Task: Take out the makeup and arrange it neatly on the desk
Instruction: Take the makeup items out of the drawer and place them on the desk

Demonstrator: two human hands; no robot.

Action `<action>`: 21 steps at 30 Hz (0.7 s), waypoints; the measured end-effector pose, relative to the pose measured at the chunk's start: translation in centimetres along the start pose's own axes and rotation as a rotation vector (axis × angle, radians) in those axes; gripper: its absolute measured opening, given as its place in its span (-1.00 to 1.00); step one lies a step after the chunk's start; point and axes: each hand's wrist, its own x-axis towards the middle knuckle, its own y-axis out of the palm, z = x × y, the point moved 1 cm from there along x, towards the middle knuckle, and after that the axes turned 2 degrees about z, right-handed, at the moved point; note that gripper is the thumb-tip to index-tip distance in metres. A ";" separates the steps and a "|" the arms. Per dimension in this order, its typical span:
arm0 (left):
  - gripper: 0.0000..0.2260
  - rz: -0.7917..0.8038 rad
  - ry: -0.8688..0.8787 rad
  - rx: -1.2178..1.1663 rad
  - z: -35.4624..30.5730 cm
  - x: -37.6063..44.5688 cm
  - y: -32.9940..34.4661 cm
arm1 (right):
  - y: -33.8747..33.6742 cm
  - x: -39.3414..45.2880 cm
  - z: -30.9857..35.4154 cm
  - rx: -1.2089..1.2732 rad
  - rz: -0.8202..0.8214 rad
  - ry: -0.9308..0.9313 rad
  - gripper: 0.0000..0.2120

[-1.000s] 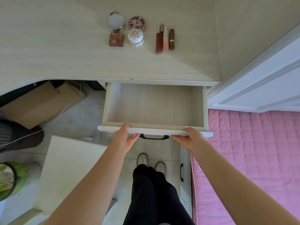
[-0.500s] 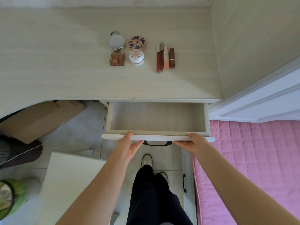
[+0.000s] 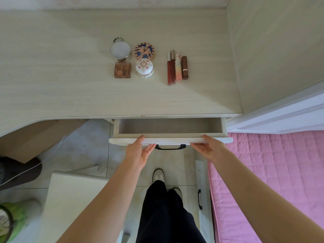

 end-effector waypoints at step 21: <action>-0.74 0.244 0.073 -0.093 -3.9 1.9 3.4 | 4.5 1.8 4.5 -0.195 0.143 -0.065 -0.86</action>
